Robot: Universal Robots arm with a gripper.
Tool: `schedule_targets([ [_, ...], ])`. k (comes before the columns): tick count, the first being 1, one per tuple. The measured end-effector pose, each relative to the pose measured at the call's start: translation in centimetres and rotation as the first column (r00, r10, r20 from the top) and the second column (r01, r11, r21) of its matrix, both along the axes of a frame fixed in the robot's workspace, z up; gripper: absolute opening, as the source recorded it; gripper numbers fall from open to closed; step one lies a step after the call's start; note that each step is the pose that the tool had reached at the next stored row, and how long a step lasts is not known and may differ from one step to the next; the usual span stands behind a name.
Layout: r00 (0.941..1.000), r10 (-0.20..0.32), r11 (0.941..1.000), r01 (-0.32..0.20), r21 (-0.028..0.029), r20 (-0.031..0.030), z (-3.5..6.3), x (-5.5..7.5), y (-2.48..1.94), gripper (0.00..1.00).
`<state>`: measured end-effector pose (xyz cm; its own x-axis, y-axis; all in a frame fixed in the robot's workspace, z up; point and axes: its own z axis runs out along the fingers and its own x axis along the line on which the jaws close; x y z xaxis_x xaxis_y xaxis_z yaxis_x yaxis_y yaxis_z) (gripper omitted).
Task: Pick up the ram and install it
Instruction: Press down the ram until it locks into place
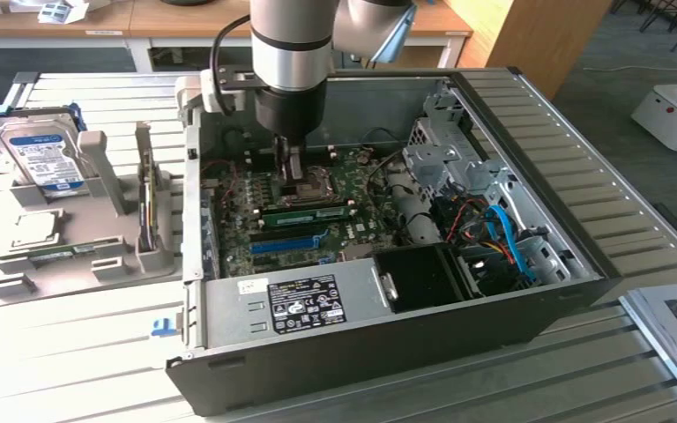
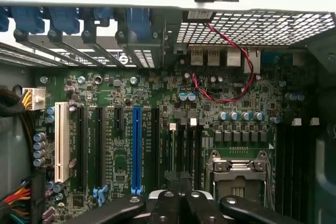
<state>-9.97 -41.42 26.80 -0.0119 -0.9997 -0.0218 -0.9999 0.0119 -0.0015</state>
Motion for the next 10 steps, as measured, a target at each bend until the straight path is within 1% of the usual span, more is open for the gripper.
schedule_targets([
  [5,1.0,0.0,1.0,0.0,0.0,0.0,0.0,0.34,0.0,0.1],
  [10,1.0,0.0,1.0,0.0,-0.0001,-0.0001,0.01,0.94,0.0,0.1],
])
